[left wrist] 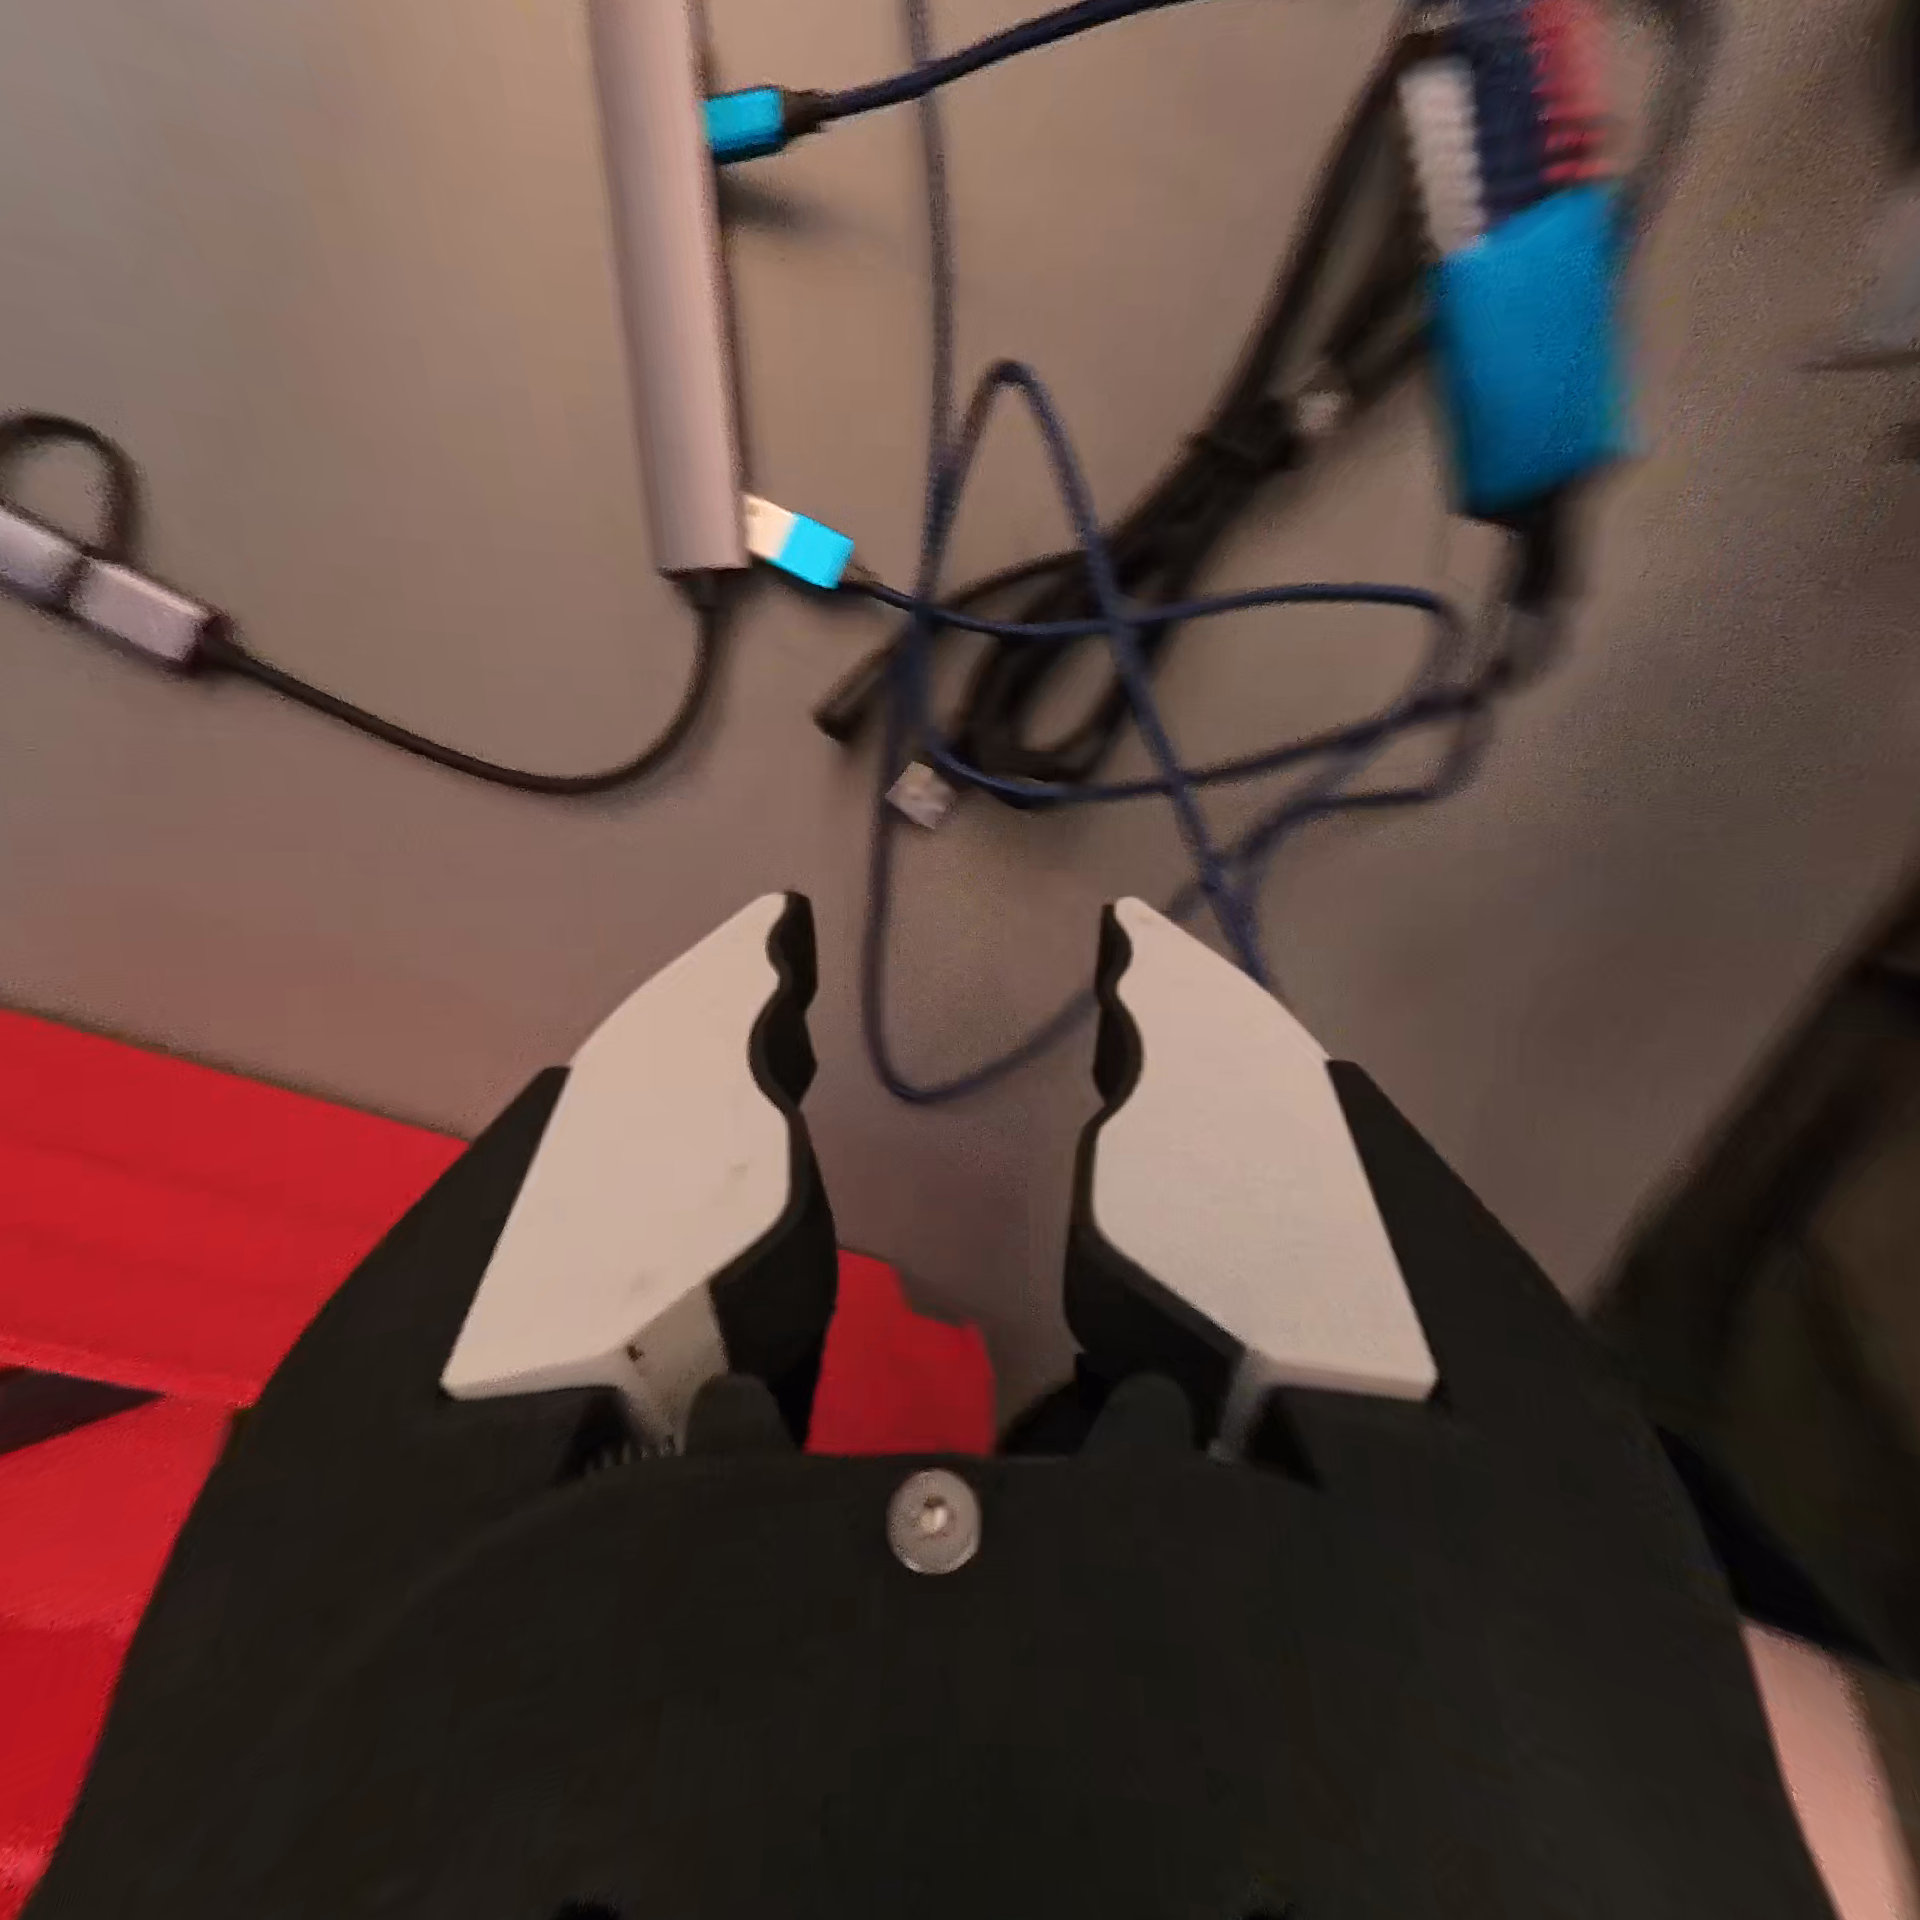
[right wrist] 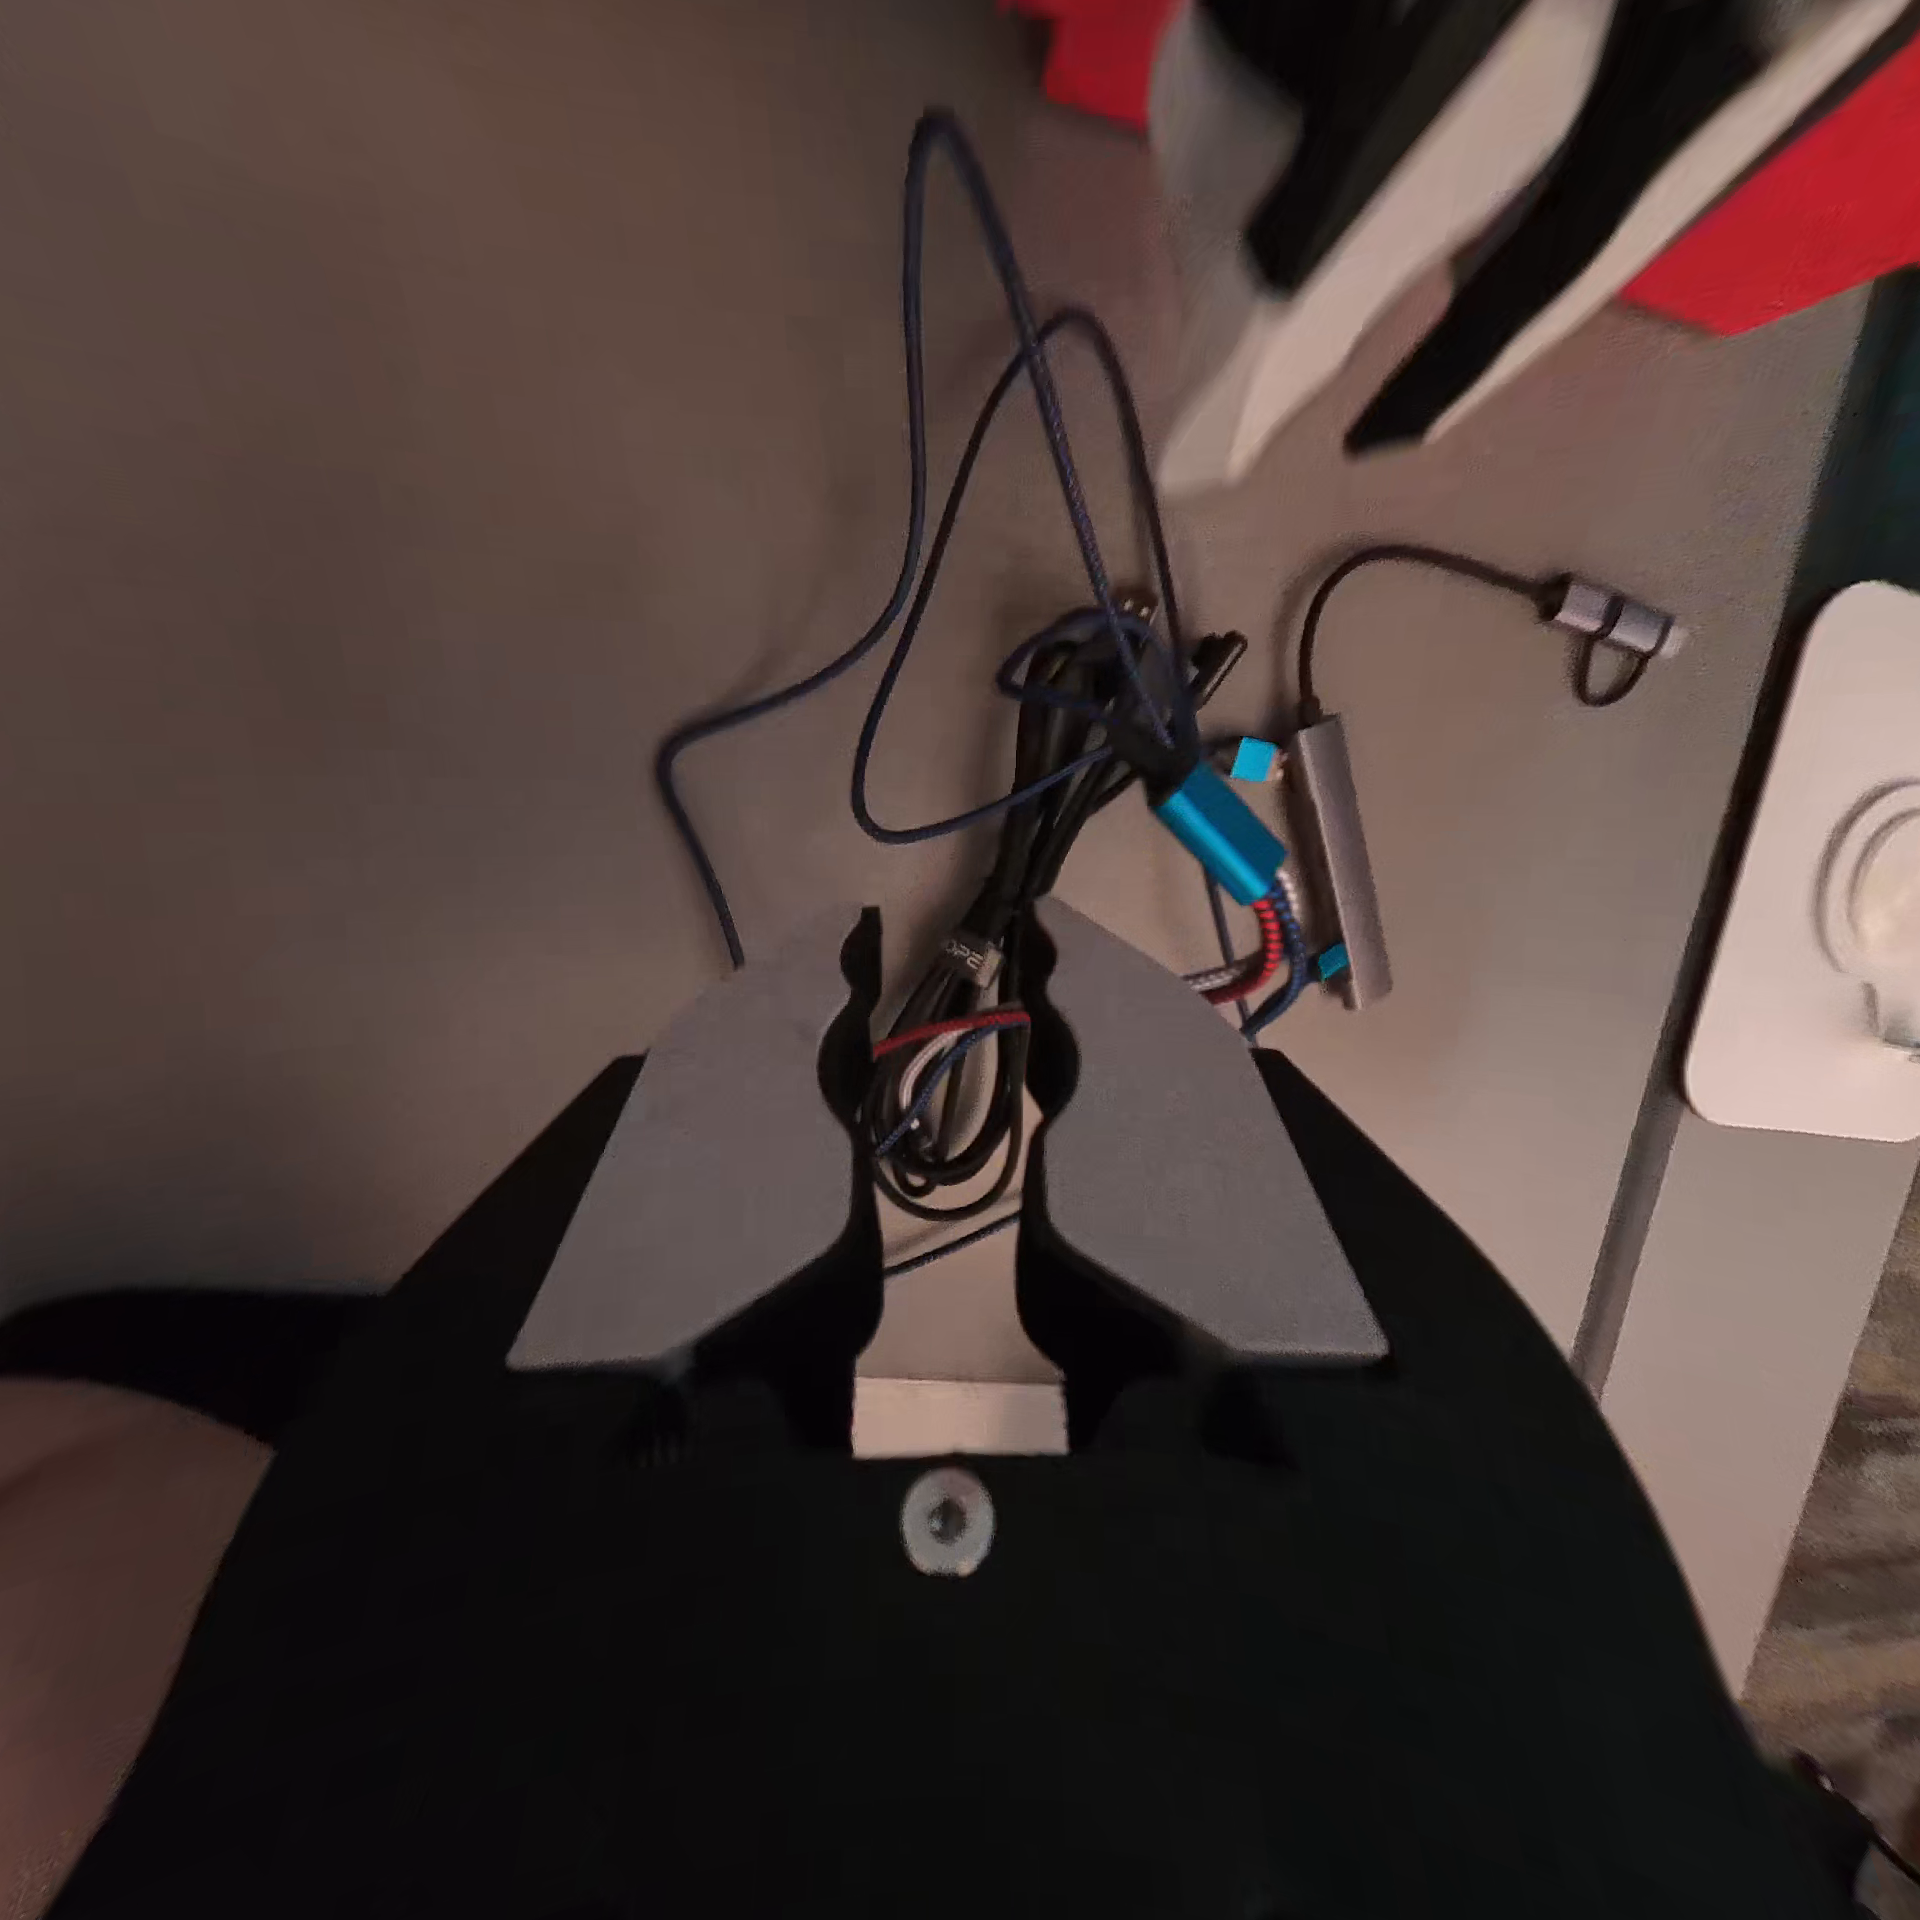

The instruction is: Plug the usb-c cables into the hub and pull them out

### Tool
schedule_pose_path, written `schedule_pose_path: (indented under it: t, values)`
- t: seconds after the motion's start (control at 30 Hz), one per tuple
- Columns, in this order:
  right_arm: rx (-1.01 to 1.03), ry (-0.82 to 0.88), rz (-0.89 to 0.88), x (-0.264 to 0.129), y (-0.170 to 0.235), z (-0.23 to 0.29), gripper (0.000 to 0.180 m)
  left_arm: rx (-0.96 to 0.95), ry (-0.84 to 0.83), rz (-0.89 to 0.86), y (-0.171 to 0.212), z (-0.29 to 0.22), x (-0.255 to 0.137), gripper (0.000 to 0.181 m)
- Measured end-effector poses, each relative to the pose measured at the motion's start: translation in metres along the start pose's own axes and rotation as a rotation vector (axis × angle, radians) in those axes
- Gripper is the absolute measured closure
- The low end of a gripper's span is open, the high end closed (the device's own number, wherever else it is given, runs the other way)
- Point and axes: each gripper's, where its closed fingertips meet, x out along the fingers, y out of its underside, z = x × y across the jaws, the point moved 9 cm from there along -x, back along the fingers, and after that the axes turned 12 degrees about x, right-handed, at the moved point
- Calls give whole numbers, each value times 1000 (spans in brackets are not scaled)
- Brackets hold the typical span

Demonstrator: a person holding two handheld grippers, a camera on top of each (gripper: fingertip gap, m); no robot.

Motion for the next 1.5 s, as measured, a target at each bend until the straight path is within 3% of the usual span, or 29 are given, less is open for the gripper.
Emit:
schedule_pose_path:
  t: [0.1,0.17,0.3,0.43,0.67,0.9,1.17,1.5]
  values:
    - [32,-12,29,11,2,-3,155,-38,191,-135,7,-20,-26,125]
    - [68,0,27,15,2,-7,154,-12,222,-147,7,-30,-29,121]
    - [89,62,-11,11,1,-9,155,77,209,122,11,-40,2,111]
    - [73,87,-100,7,-4,-2,155,166,291,264,4,-41,31,180]
    - [-1,118,-32,40,7,13,155,209,229,133,1,-38,3,181]
    - [-58,370,55,81,10,4,152,226,146,-47,3,-40,-36,181]
    - [69,228,110,89,22,-7,143,173,84,-51,16,-34,-50,181]
    - [199,85,-95,58,34,-32,152,161,48,-33,26,-39,-60,181]
